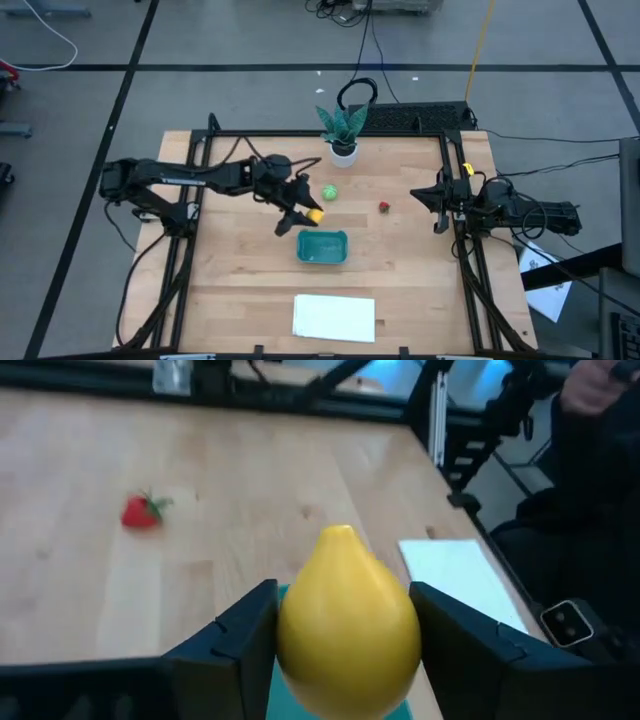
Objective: Pick and placing Produce into tupperware
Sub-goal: Put the yellow lemon into the blue basket
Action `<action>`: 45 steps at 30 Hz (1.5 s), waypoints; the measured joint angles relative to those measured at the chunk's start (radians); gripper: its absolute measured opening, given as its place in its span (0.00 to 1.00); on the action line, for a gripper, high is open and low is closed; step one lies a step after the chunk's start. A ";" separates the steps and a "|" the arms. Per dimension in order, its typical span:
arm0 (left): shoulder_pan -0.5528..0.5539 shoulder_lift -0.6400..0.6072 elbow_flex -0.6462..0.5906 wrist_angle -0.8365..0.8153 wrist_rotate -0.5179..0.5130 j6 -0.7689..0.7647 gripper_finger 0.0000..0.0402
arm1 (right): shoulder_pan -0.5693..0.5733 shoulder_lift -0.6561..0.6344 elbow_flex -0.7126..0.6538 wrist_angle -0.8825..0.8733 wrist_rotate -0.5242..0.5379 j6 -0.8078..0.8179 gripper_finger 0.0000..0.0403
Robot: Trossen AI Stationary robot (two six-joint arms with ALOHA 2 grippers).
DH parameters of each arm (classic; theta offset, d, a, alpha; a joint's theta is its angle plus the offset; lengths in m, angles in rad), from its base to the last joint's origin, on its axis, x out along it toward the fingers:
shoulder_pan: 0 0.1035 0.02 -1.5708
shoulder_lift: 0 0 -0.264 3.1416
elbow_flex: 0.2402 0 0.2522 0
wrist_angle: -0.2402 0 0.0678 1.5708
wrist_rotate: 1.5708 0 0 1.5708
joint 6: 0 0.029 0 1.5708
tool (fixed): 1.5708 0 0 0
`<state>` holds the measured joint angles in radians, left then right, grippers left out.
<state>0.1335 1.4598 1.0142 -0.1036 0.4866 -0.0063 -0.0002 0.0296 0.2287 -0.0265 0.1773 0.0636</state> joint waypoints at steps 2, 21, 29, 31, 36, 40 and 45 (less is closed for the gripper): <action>-0.008 0.028 0.000 0.001 -0.002 0.001 0.50 | 0.000 0.000 0.000 0.000 0.000 0.000 0.00; -0.030 0.206 0.000 -0.044 -0.001 0.061 0.52 | 0.000 0.000 0.000 -0.001 0.000 0.000 0.00; -0.061 0.224 0.000 -0.050 0.009 0.110 0.52 | 0.000 0.000 0.000 0.000 0.000 -0.005 0.00; -0.056 0.225 0.003 -0.052 0.043 0.099 0.52 | 0.000 0.000 0.000 0.000 0.000 -0.005 0.00; -0.035 0.224 0.025 -0.047 0.097 0.020 0.53 | 0.000 0.000 0.000 0.000 0.000 -0.005 0.00; -0.017 0.224 0.041 -0.051 0.114 -0.014 0.53 | 0.000 0.000 0.000 0.000 0.000 -0.007 0.00; -0.001 0.230 0.064 -0.076 0.118 -0.003 0.53 | 0.000 0.000 0.000 0.000 0.000 -0.019 0.00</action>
<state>0.1322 1.6897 1.0786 -0.1799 0.6041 -0.0093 -0.0002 0.0292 0.2287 -0.0265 0.1776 0.0441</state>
